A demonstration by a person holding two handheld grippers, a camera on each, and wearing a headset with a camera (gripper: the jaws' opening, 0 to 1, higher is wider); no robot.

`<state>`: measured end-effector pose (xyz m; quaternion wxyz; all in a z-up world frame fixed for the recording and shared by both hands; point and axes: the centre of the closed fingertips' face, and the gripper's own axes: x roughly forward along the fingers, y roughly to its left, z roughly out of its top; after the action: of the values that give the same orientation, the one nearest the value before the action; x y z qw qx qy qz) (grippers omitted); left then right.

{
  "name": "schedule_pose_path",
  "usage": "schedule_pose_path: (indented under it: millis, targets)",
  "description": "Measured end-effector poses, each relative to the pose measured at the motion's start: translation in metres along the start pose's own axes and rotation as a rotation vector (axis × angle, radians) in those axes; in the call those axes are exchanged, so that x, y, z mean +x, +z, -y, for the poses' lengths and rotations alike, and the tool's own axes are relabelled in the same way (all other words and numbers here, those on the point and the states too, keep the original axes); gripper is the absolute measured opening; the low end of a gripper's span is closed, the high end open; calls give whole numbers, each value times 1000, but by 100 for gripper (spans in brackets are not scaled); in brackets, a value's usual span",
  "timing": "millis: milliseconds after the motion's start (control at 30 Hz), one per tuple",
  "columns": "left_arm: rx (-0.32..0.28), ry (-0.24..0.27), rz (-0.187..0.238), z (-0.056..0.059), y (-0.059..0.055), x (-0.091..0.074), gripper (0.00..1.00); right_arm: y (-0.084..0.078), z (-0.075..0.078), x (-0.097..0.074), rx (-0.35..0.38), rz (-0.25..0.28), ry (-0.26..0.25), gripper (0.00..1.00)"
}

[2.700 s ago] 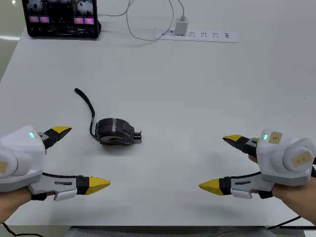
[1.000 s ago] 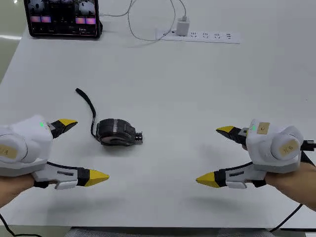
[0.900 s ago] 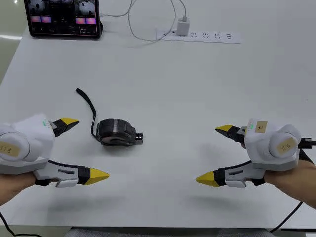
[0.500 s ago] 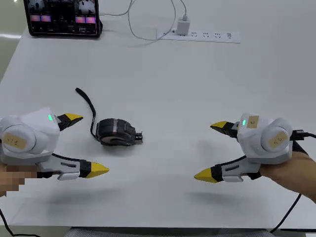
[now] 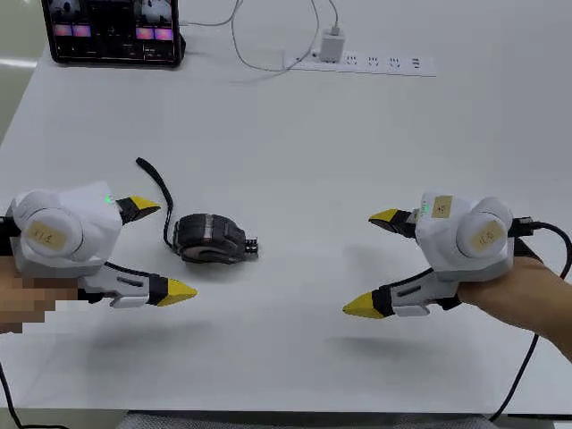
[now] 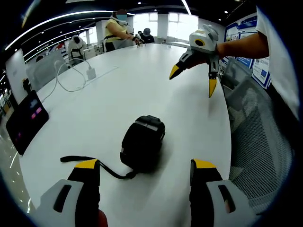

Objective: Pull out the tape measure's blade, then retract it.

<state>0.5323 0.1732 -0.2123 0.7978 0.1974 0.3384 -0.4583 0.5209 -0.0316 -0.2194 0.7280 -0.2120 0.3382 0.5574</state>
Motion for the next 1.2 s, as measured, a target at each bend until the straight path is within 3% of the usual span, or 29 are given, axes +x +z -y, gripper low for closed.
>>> schedule_pose_path:
  millis: [567,800,1200]
  targets:
    - [60,-33,-55,-10,0,17,56,10,5,11,-24,4,22,78]
    - [90,-48,-88,-9,-6,24,49,10,4,13,-25,4,28,78]
    - [91,-76,-111,-10,-9,37,40,9,4,18,-22,0,38,77]
